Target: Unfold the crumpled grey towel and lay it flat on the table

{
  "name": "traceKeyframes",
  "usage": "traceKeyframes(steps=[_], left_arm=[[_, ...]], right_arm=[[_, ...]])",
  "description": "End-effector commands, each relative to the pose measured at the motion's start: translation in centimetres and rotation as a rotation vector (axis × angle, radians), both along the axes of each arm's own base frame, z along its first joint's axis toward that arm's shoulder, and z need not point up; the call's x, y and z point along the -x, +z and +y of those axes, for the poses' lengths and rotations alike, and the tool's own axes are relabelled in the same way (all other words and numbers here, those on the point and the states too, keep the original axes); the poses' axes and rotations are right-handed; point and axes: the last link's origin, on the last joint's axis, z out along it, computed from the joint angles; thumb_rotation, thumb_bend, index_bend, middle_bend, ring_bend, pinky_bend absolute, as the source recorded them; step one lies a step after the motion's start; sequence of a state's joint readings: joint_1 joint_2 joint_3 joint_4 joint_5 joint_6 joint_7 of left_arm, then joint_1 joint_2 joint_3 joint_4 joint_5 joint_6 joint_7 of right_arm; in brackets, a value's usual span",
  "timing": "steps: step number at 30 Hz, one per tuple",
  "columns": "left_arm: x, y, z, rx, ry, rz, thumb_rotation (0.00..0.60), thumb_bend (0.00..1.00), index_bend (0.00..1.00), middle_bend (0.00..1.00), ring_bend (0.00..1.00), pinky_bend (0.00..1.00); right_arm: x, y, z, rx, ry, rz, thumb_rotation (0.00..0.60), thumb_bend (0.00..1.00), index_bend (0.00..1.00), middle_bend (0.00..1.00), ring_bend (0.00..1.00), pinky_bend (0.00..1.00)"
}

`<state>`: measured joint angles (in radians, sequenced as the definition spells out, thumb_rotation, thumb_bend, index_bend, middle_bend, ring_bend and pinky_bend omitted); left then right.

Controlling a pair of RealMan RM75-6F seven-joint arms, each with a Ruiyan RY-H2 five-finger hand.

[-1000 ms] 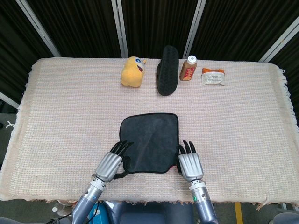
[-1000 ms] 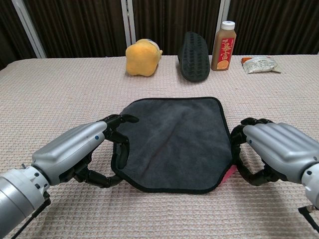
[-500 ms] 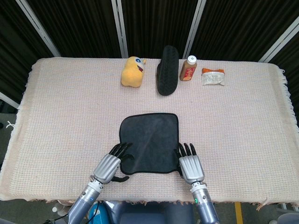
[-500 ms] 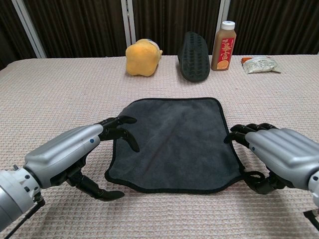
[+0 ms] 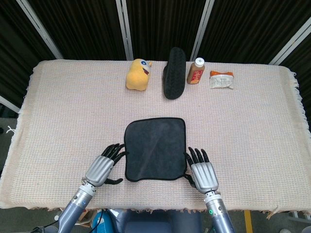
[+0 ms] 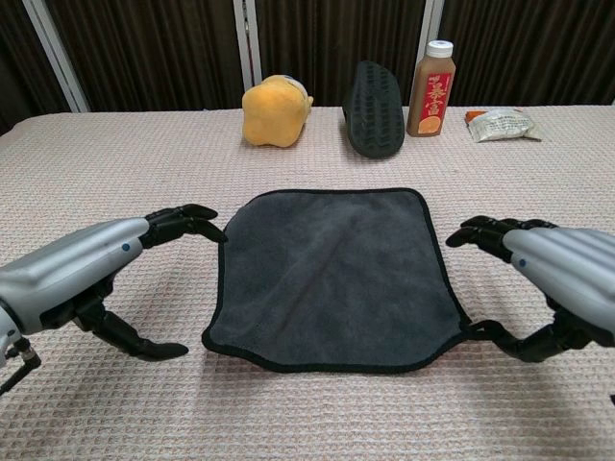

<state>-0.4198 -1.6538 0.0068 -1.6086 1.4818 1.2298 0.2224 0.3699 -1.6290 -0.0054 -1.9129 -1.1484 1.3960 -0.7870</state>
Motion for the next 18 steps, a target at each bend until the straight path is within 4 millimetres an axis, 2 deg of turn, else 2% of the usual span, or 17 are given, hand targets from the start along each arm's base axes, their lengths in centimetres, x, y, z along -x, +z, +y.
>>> traceKeyframes(steps=[1,5,9,14,18], left_arm=[[0.6,1.0,1.2,-0.048,-0.019,0.046,0.600,0.01,0.16,0.03,0.00,0.05],[0.9,2.2,3.2,-0.126,-0.066,0.116,0.600,0.05,0.20,0.05,0.00,0.06],[0.2,2.9,5.3,-0.209,-0.117,0.176,0.600,0.06,0.23,0.06,0.01,0.06],[-0.9,2.6,7.8,-0.261,-0.149,0.253,0.600,0.06,0.26,0.07,0.01,0.06],[-1.4,1.9,9.1,-0.284,-0.170,0.321,0.600,0.06,0.32,0.08,0.01,0.06]], right_arm=[[1.1,1.9,-0.5,0.049,-0.029,-0.052,0.600,0.40,0.12,0.05,0.00,0.01],[2.4,3.6,-1.2,0.099,-0.053,-0.094,0.600,0.39,0.12,0.05,0.00,0.01],[3.7,4.6,-1.2,0.117,-0.079,-0.138,0.600,0.40,0.12,0.05,0.00,0.01],[5.5,5.6,-1.4,0.138,-0.092,-0.147,0.600,0.39,0.12,0.05,0.00,0.01],[6.4,6.2,-1.6,0.158,-0.098,-0.170,0.600,0.40,0.12,0.05,0.00,0.01]])
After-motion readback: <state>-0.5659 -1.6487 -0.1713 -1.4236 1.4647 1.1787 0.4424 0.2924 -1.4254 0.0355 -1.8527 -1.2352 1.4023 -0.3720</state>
